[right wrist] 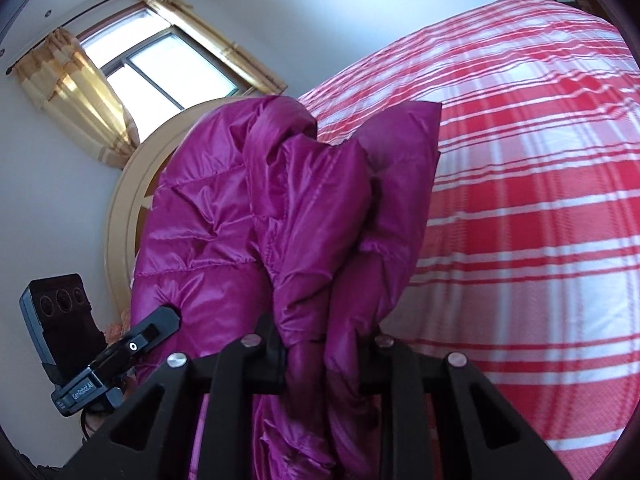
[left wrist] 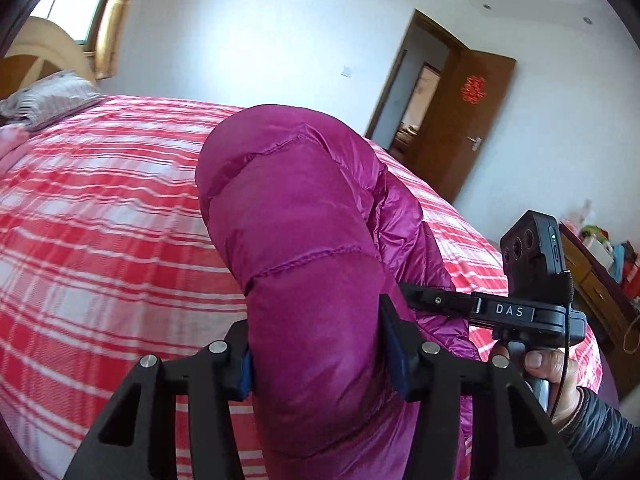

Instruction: Fold large clothes

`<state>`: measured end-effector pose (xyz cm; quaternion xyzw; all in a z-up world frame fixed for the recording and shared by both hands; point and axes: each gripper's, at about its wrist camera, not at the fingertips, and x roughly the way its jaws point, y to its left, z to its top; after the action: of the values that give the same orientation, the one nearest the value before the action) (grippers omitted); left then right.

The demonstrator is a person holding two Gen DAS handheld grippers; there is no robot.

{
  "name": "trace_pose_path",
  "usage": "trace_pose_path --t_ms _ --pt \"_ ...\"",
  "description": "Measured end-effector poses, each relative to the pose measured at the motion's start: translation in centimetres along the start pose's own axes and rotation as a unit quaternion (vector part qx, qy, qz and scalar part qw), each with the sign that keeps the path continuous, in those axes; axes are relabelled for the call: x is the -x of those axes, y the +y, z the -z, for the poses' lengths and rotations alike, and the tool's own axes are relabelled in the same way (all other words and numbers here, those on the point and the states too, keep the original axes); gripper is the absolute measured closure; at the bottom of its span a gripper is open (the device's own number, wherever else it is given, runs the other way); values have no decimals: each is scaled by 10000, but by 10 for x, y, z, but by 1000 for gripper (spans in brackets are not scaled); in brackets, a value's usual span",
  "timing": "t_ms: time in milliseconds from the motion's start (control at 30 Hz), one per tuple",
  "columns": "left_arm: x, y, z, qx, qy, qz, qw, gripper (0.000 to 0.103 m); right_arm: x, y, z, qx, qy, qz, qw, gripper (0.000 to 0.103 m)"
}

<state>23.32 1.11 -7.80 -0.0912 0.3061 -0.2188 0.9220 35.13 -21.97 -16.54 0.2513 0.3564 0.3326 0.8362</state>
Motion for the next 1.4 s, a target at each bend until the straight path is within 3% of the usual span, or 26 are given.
trace_pose_path --t_ms 567,1000,1267,1400 --pt "49 86 7 487 -327 -699 9958 51 -97 77 -8 531 673 -390 9956 78" --pt "62 143 32 733 -105 -1068 9915 50 -134 98 8 761 1189 -454 9889 78" --pt "54 177 57 1186 96 -1267 9848 38 -154 99 13 698 1287 -347 9886 78" --pt "49 179 63 1188 67 -1321 9841 31 -160 89 14 572 1386 -262 9884 76"
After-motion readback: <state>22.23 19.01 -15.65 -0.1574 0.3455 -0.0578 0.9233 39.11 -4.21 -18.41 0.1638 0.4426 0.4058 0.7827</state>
